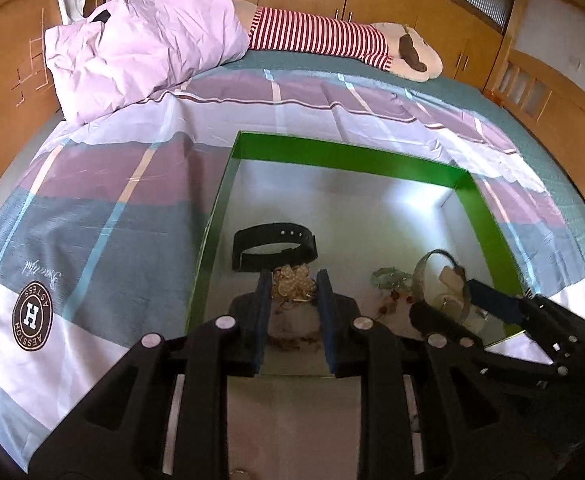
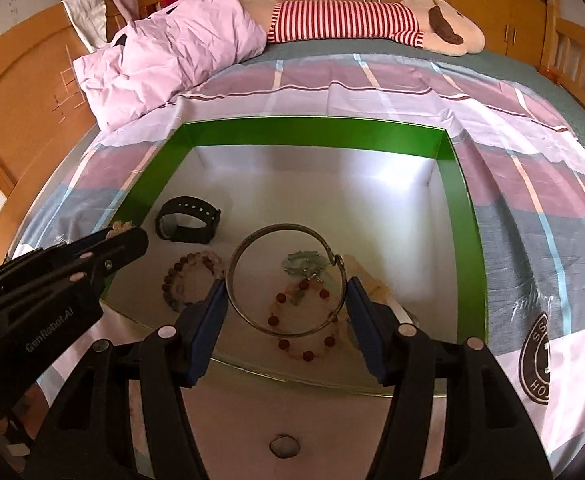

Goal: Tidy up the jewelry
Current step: 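Carry the brooch and bangle into the green box and open both tools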

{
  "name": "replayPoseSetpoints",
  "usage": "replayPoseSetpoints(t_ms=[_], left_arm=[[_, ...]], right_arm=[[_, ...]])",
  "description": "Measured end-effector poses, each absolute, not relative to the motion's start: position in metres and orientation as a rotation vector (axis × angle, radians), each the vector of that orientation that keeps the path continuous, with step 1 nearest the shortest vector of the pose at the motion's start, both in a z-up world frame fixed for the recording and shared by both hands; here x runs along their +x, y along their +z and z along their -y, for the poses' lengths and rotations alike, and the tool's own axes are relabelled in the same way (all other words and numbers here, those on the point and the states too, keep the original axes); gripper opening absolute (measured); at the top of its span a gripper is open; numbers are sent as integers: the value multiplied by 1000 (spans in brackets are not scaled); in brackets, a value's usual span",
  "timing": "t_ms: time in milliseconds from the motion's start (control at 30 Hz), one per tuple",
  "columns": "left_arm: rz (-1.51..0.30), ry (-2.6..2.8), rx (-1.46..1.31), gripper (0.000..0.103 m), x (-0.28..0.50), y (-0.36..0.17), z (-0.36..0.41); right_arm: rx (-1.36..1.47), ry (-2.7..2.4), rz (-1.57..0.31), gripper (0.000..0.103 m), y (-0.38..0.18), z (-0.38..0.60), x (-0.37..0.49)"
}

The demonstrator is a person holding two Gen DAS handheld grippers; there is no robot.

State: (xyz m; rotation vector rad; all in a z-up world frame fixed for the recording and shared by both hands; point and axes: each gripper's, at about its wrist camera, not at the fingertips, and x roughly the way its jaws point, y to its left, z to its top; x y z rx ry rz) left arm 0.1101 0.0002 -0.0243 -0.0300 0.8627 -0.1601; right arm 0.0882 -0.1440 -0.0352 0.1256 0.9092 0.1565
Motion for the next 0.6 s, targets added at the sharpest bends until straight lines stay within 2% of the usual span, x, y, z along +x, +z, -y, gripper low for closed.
replayPoseSetpoints(t_ms=[100,167,200,233,600], left_arm=[[-869,-155,-20,24,111,-27,0],[-875,-149,-28,36,111,-26,-1],[-872,-146,-39,47,110,-24,-2],[-864,-143,-46,48,109,-23,-3],[-858,-149,-78,49,105,-14,-7]], right_arm=[[117,146,-903,61,-34,144,87],[121,131,-901,63,-34,146,87],[127,127,-901,65,-33,147,87],[136,125,-901,68,-32,148,87],[123,149,-877,69,-19,144,75]])
